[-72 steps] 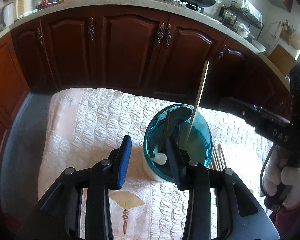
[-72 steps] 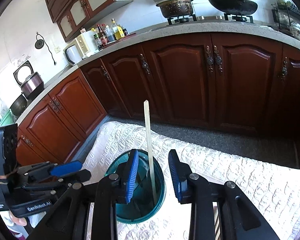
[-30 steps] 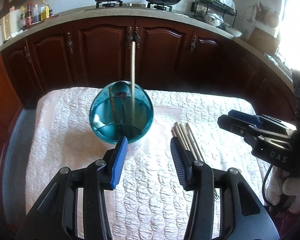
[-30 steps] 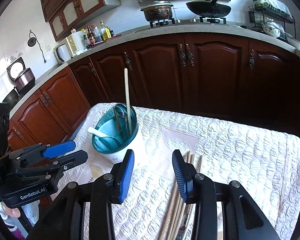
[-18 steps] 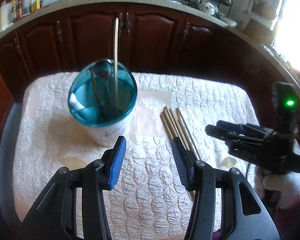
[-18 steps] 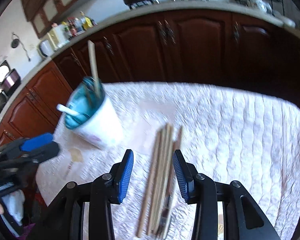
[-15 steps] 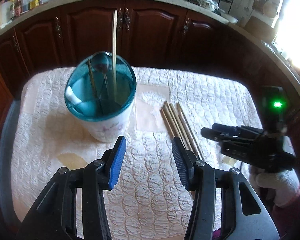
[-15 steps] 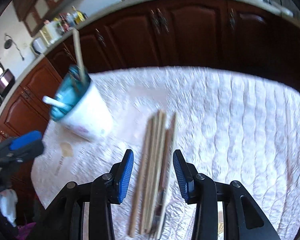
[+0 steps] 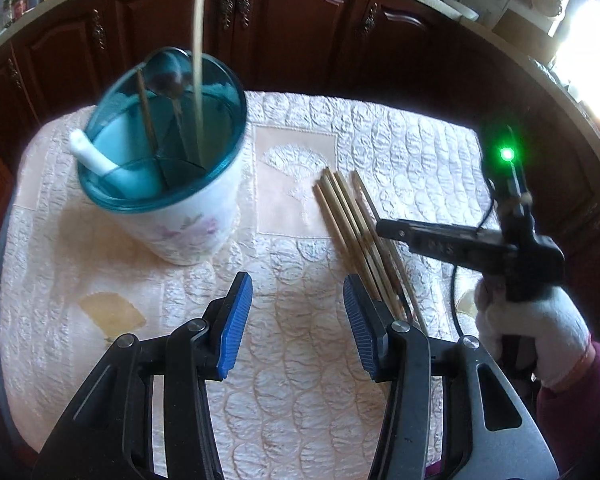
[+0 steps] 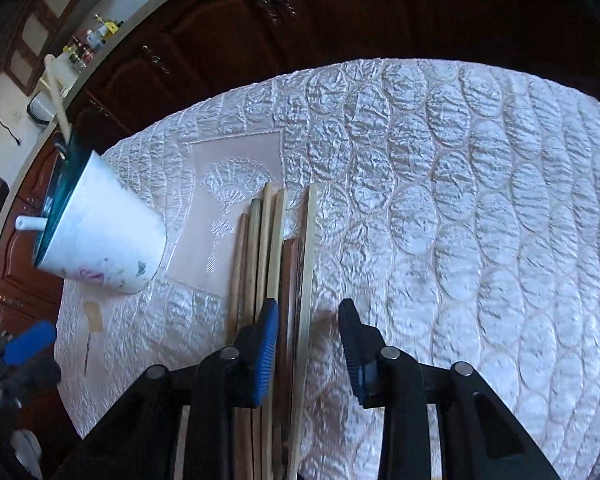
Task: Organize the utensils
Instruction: 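Lower both grippers over the chopstick bundle and close on single chopsticks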
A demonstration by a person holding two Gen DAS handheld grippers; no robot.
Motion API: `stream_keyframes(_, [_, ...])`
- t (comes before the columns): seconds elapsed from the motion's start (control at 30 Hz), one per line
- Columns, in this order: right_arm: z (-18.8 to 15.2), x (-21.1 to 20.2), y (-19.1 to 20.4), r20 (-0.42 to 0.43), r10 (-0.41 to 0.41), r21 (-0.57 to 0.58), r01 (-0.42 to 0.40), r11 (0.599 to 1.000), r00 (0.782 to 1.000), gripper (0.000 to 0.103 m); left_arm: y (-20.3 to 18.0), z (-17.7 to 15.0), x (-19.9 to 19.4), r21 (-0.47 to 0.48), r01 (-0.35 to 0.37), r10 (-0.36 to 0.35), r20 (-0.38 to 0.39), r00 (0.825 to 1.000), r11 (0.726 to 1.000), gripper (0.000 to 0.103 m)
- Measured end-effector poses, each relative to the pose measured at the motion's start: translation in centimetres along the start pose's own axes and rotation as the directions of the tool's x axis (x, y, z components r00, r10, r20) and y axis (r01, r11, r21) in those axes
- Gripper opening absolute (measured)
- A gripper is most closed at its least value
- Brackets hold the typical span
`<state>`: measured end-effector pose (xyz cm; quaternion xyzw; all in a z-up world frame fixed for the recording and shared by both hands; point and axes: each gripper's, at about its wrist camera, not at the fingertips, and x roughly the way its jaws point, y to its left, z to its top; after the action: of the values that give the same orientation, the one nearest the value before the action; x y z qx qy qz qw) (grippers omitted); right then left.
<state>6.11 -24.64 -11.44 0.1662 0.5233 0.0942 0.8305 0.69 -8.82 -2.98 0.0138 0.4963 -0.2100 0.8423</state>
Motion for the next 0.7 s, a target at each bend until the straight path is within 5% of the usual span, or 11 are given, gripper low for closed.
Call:
stream_keyframes(0.13, [0.7,0.8,-0.3,-0.016,0.026,0.004,-0.026,1.0,1.0,0.006,-0.7,0.4,1.6,0.006,0.016,-0.016,-0.017,1.0,1.0,0.047])
stream_keyframes(0.33, [0.7,-0.7,-2.3,0.009,-0.038,0.009,0.038,0.999,0.999,0.005,-2.0,1.4,5.3,-0.011,0.086,-0.087,-0.061,0.994,0.996,0.046])
stream_keyframes(0.7, [0.7,-2.0,-5.5,-0.012,-0.047,-0.005,0.047,0.999,0.999,0.007,-3.4,3.3,11.4,-0.018,0.011,-0.014,-0.128,0.992,1.0,0.027])
